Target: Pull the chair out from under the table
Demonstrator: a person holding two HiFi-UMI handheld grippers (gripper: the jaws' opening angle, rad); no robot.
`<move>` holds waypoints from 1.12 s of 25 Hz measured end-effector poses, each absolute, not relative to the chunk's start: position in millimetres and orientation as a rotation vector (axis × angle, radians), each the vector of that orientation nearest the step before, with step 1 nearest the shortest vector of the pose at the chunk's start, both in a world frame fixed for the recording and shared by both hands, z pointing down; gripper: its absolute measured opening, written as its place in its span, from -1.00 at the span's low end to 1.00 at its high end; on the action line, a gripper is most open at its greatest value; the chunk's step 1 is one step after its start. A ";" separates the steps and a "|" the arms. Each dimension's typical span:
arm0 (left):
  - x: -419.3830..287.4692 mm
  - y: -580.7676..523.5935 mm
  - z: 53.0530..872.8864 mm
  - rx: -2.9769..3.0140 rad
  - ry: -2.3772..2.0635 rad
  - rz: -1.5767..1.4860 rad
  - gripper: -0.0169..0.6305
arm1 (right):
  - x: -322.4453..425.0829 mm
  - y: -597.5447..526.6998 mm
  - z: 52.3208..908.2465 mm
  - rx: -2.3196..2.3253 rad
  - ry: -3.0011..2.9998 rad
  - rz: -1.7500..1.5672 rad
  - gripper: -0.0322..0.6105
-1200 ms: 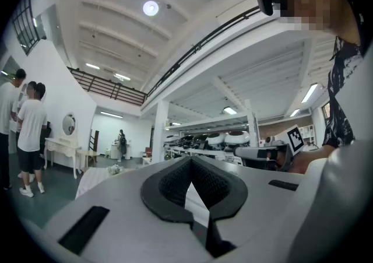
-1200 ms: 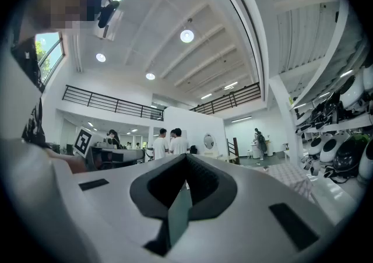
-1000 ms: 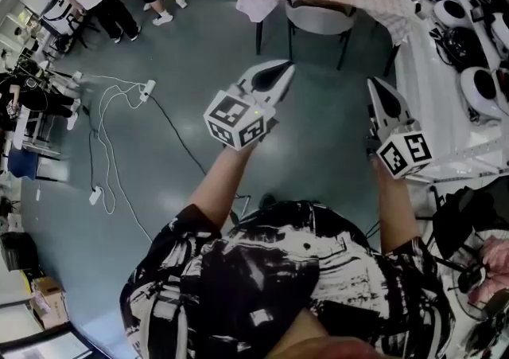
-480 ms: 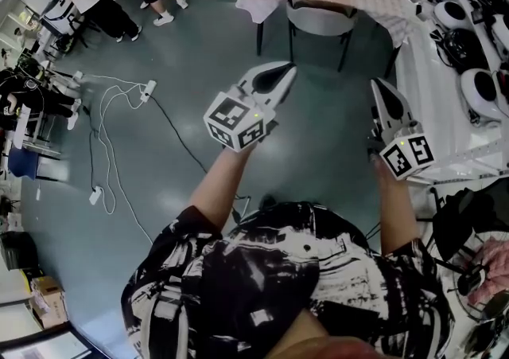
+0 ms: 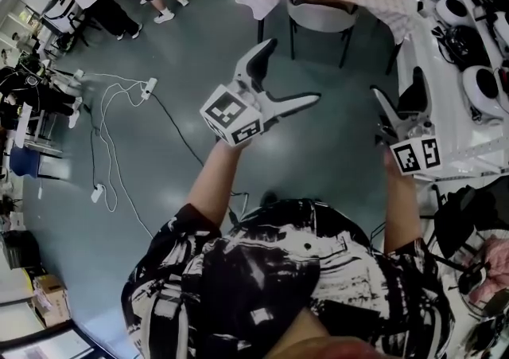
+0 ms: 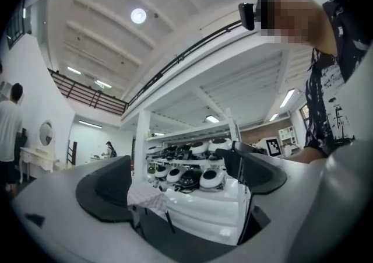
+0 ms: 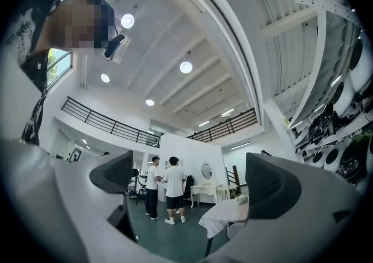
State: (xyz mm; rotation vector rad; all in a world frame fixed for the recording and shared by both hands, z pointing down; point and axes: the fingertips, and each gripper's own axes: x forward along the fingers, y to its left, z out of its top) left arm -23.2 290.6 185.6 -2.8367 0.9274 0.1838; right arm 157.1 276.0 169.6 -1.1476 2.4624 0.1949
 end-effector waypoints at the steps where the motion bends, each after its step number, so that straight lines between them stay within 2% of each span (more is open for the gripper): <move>1: -21.2 290.4 186.1 -2.836 0.918 0.177 0.80 | 159.8 275.5 169.0 -1.150 2.457 0.200 0.89; 8: -0.3 286.9 190.2 -2.844 0.929 0.167 0.80 | 181.6 281.5 168.5 -1.133 2.469 0.225 0.89; 20: 83.4 266.8 215.7 -2.846 0.983 0.145 0.80 | 269.3 261.2 193.2 -1.082 2.557 0.208 0.89; 28: 82.2 235.1 224.9 -2.861 0.975 0.101 0.80 | 262.7 227.8 203.0 -1.061 2.562 0.176 0.89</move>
